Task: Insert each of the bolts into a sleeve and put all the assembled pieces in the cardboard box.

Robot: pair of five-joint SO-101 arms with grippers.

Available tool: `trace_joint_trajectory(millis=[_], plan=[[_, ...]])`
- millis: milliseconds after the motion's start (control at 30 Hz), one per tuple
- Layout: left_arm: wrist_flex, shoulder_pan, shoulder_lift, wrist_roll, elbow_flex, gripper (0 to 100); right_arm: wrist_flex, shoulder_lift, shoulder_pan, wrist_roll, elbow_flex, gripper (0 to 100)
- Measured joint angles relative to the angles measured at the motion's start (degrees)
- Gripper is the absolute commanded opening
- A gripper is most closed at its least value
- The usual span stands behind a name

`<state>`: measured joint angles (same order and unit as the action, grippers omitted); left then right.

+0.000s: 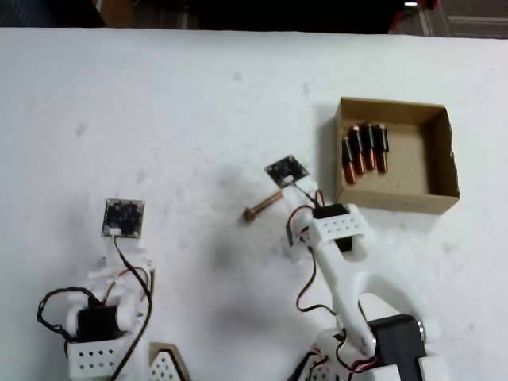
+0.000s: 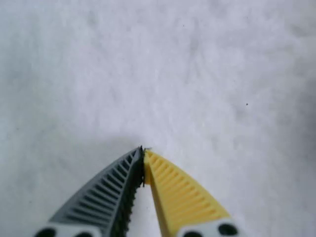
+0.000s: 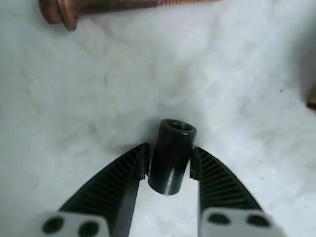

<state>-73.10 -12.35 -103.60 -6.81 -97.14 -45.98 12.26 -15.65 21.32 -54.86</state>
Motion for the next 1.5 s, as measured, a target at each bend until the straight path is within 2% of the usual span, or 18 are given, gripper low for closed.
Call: trace_joint_trajectory(millis=[367,567,933,1167,1500], plan=[[0.00,0.00,0.00,0.00,0.00,2,1.67,-0.18,0.00,0.18,0.00,12.5],[0.00,0.00,0.00,0.00,0.00,2,2.29,-0.26,0.18,0.18,0.00,1.6],[0.00,0.00,0.00,0.00,0.00,2,4.66,1.32,0.18,0.35,-0.09,1.7],[0.00,0.00,0.00,0.00,0.00,2,4.22,14.24,1.58,0.26,-0.44,1.7],[0.00,0.00,0.00,0.00,0.00,2,1.67,37.71,1.23,0.26,-10.37,1.6]])
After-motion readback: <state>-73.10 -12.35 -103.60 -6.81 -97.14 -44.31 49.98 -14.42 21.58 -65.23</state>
